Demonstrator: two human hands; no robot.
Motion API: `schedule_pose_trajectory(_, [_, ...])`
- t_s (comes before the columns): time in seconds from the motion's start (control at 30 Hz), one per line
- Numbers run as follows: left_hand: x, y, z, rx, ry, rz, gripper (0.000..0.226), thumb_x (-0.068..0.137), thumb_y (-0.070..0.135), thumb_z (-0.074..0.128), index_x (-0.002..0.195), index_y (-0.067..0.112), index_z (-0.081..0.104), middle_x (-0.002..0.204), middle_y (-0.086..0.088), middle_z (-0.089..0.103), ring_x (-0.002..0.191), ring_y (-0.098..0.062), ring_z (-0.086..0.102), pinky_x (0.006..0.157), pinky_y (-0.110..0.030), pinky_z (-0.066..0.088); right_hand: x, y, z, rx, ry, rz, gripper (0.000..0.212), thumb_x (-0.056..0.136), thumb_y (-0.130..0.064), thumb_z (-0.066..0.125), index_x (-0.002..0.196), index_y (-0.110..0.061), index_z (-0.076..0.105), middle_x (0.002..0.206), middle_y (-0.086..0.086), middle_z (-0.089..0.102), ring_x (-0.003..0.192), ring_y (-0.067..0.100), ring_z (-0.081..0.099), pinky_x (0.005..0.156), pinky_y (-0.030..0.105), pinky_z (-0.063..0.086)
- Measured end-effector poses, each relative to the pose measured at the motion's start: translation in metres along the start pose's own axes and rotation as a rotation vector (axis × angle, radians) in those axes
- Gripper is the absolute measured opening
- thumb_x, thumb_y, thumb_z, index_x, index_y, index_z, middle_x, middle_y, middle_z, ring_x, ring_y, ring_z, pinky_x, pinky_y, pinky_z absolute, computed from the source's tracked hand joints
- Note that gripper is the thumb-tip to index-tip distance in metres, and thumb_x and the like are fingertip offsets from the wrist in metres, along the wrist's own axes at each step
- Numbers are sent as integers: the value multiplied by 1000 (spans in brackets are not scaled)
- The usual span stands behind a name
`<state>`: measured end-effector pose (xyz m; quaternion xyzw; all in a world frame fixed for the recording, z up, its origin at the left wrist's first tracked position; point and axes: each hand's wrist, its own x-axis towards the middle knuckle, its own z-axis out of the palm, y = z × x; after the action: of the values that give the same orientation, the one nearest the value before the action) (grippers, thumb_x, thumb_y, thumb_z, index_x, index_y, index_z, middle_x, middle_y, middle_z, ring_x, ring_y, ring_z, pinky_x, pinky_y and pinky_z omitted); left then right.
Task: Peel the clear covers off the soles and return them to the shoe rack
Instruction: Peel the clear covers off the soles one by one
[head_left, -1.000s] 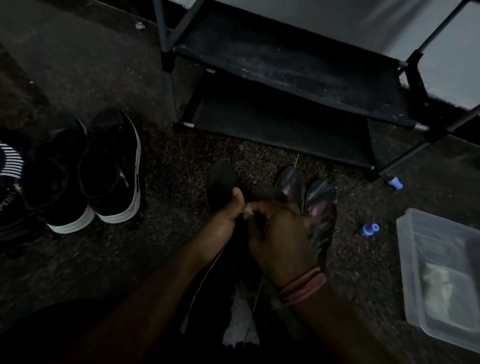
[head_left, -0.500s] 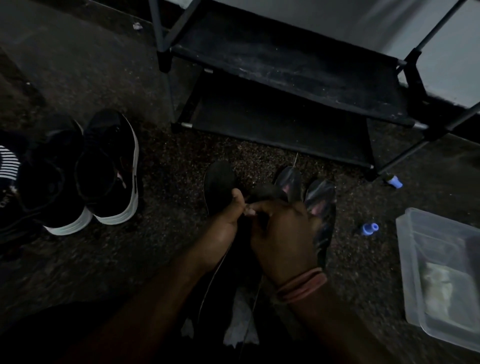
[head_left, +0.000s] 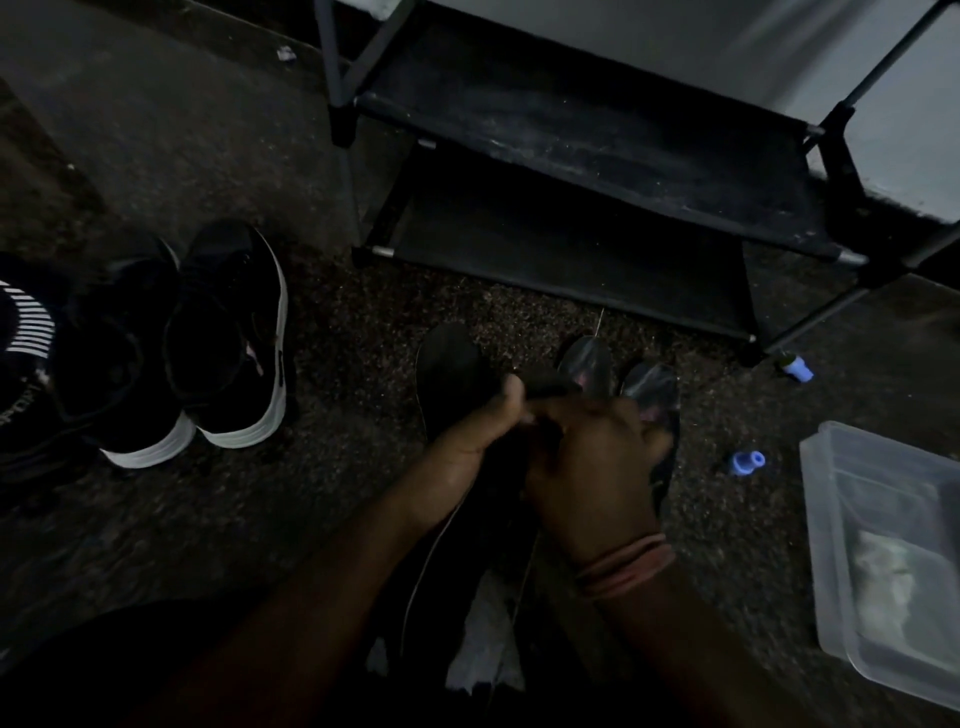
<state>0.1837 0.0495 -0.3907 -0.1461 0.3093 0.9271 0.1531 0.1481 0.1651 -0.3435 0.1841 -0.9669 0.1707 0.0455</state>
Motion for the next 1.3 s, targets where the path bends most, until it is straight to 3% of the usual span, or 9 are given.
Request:
schedule_pose_trajectory(0.13, [-1, -8, 1, 152, 34, -16, 34, 99, 39, 49, 122, 23, 70, 111, -3, 74, 90, -15, 71, 66, -27, 58, 13, 27, -3, -108, -94, 154, 15, 86, -29, 57, 93, -30, 70, 93, 1, 69, 98, 34, 53, 80, 44, 35])
schedule_pose_trajectory(0.27, [-2, -1, -5, 22, 111, -47, 54, 102, 50, 43, 124, 10, 72, 130, -19, 67, 120, -32, 65, 107, -46, 49, 1, 3, 3, 32, -86, 22, 25, 79, -27, 52, 92, -33, 72, 94, -6, 70, 93, 29, 60, 77, 44, 45])
schedule_pose_trajectory(0.4, [9, 4, -12, -68, 157, -6, 58, 91, 51, 47, 104, 5, 79, 114, -21, 73, 101, -27, 74, 90, -37, 60, -8, -7, 7, 50, -73, -79, 23, 77, -27, 54, 93, -35, 69, 95, -14, 68, 95, 21, 55, 78, 41, 39])
schedule_pose_trajectory(0.6, [8, -2, -14, -7, 129, -69, 53, 94, 56, 54, 127, 17, 72, 143, -17, 60, 132, -30, 57, 116, -44, 38, 6, 19, 7, -62, 68, 117, 19, 83, -27, 62, 96, -38, 72, 97, -9, 72, 94, 25, 55, 72, 32, 14])
schedule_pose_trajectory(0.73, [15, 0, -21, -34, 235, -66, 63, 104, 53, 39, 145, 7, 53, 150, -22, 50, 141, -32, 47, 122, -45, 30, -1, 6, 13, 158, -25, -33, 26, 81, -26, 51, 95, -32, 72, 96, -7, 71, 95, 25, 62, 82, 44, 45])
schedule_pose_trajectory(0.9, [0, 3, -15, 79, 78, 13, 48, 99, 54, 41, 125, 21, 64, 102, 19, 75, 85, 6, 72, 76, -15, 55, -7, -8, 7, 64, 4, -58, 23, 78, -27, 56, 93, -37, 71, 94, -13, 69, 95, 23, 56, 78, 41, 38])
schedule_pose_trajectory(1.07, [4, -7, -9, 31, 132, -31, 45, 86, 51, 60, 106, 16, 81, 121, -11, 74, 111, -22, 71, 96, -35, 52, 12, 29, 5, 98, 54, 188, 21, 89, -25, 60, 103, -35, 72, 106, -6, 70, 106, 30, 57, 87, 42, 34])
schedule_pose_trajectory(1.23, [5, -1, -8, -28, 112, 32, 44, 92, 48, 49, 91, 16, 79, 95, -6, 77, 82, -10, 76, 69, -22, 60, -5, -12, 3, 167, -2, -49, 27, 90, -34, 46, 101, -34, 71, 99, -8, 68, 97, 21, 58, 80, 43, 44])
schedule_pose_trajectory(1.3, [3, -4, -3, -87, 142, -1, 52, 89, 49, 51, 105, 7, 77, 113, -18, 74, 98, -24, 75, 83, -33, 62, -2, -12, 2, 112, 21, -67, 29, 88, -36, 44, 100, -36, 70, 97, -9, 69, 94, 23, 58, 79, 44, 43])
